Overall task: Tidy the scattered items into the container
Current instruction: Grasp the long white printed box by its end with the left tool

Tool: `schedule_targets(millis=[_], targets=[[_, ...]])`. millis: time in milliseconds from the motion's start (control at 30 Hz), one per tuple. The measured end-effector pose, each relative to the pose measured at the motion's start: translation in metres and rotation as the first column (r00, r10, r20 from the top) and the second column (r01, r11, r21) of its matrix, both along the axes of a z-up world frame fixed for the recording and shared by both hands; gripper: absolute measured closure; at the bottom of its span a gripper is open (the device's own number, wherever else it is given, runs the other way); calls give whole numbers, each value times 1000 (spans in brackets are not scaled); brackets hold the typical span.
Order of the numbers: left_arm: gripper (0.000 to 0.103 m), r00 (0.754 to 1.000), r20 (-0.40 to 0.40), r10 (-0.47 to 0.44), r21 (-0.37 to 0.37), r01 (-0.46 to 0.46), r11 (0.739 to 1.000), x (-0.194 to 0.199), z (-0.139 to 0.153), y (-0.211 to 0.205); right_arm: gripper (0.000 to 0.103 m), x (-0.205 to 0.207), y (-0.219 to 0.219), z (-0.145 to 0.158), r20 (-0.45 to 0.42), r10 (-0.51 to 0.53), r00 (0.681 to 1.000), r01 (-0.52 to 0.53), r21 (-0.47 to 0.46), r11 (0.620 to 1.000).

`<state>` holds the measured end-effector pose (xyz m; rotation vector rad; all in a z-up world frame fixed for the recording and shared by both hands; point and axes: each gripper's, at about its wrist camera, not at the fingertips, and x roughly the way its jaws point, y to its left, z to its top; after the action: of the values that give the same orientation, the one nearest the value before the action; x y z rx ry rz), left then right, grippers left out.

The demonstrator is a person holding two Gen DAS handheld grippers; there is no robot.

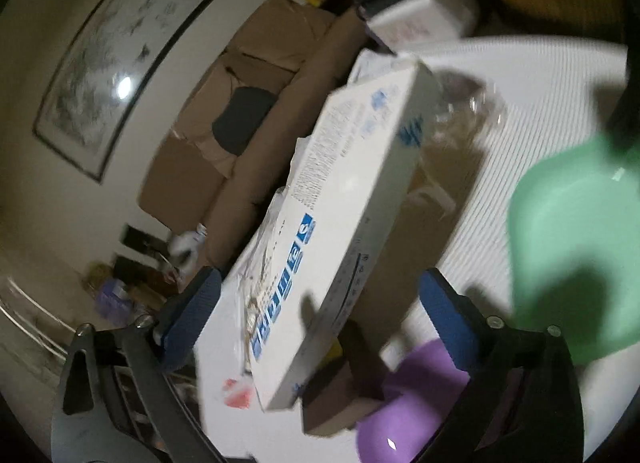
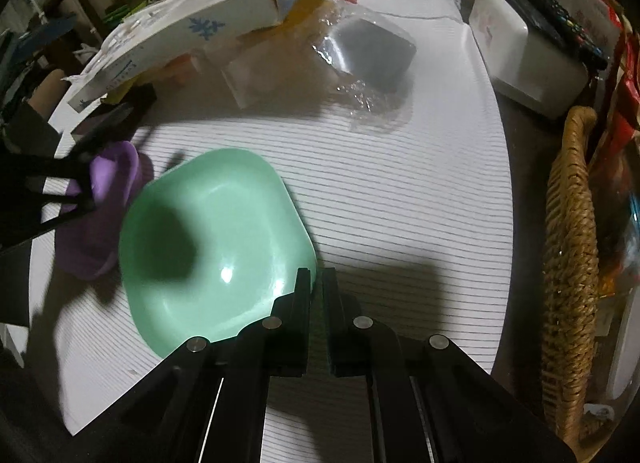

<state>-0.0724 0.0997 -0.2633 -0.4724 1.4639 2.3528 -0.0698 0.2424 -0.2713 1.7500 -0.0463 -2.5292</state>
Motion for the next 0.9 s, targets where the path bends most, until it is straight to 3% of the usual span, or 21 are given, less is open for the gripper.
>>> schedule_targets(millis=[133,200,233,267,333,367,433,500,567,633,700,767,800,833,900], targets=[[4,986,-166,-13,-168,-15,986,-17,-34,25,98,-5,-1,-2,8,8,1000,-8,6,1000],[8,983,-183,-2,-212,-37,977,-26,-46,34,98,-6,-3,-4,14,18,1000,-18,11,1000],[22,982,-187,15,-221,-57,974,-32,-51,38,97,-7,-4,-5,17,24,1000,-24,20,1000],[45,984,-175,38,-219,-77,973,-36,-55,42,97,-7,-5,-6,18,35,999,-36,33,999],[69,991,-88,101,-171,-115,979,-46,-54,44,93,-7,-3,-3,10,50,999,-50,34,998],[71,992,-53,115,-120,-121,985,-47,-46,42,89,-8,0,0,5,50,999,-50,30,998],[77,992,-8,125,-41,-125,991,-46,-25,36,62,-8,9,6,-20,40,999,-39,11,999],[77,986,71,154,70,-159,985,-46,13,20,42,-10,20,11,-53,30,998,-32,-39,999],[78,972,158,172,236,-206,950,-44,61,-4,39,-14,27,10,-53,46,998,-53,-127,991],[80,959,228,168,372,-245,895,-40,106,-29,39,-17,26,4,-38,85,996,-89,-145,985],[82,945,298,133,511,-276,814,-32,149,-60,40,-21,15,-7,-23,145,989,-146,-87,985],[82,932,351,85,629,-302,716,-21,179,-94,42,-20,0,-12,-34,171,985,-172,-38,984],[82,922,380,69,663,-324,675,-18,192,-109,63,-21,-5,-13,-46,178,983,-181,-64,981],[82,923,382,51,690,-321,648,-14,202,-119,72,-21,-5,-12,-54,161,985,-165,-79,983],[82,923,383,42,700,-319,639,-7,214,-133,97,-25,3,-14,-18,114,993,-116,-198,973]])
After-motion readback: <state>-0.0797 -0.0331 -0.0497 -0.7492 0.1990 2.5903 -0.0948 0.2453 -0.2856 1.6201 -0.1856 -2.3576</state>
